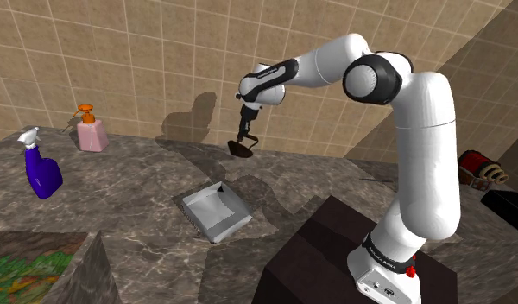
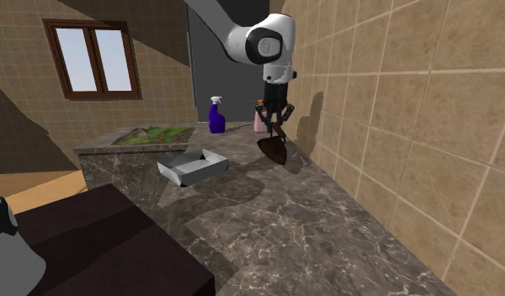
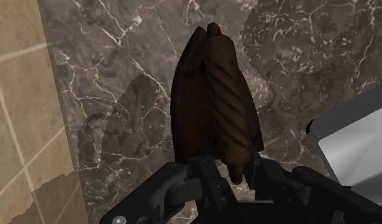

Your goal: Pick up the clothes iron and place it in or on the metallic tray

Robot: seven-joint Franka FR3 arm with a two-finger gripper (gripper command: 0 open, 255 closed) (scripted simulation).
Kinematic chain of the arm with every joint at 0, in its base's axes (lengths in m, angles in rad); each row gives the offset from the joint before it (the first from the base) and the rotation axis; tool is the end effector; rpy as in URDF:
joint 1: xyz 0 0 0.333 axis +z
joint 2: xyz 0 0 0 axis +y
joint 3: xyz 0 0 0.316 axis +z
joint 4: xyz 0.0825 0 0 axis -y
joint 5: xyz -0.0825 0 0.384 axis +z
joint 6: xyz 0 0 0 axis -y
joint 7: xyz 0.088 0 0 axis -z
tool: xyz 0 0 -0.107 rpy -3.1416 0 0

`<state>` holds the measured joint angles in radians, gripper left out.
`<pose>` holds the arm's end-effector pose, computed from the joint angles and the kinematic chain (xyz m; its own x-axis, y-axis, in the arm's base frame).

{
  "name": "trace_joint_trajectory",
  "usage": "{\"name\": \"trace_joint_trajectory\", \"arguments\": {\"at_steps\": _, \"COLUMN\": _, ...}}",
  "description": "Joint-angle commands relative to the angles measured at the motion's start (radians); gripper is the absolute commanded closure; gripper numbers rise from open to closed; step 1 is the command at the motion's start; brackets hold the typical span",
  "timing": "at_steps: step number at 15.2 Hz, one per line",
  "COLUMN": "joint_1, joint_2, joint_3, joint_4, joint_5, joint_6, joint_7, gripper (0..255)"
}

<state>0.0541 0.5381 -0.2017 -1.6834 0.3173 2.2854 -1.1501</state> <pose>0.6795 -0.0778 0.3004 0.6618 0.7312 0.1654 0.7414 -0.6711 -0.0002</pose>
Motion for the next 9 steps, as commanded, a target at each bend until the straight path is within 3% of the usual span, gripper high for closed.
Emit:
{"name": "trace_joint_trajectory", "arguments": {"at_steps": 1, "joint_1": 0.003, "joint_2": -0.019, "joint_3": -0.004, "joint_4": 0.0, "joint_5": -0.007, "joint_6": -0.018, "joint_7": 0.007, "gripper": 255}}
{"name": "trace_joint_trajectory", "arguments": {"at_steps": 9, "joint_1": 0.129, "joint_2": -0.178, "joint_3": 0.007, "joint_4": -0.205, "joint_5": -0.051, "joint_6": 0.052, "joint_7": 0.143, "gripper": 255}}
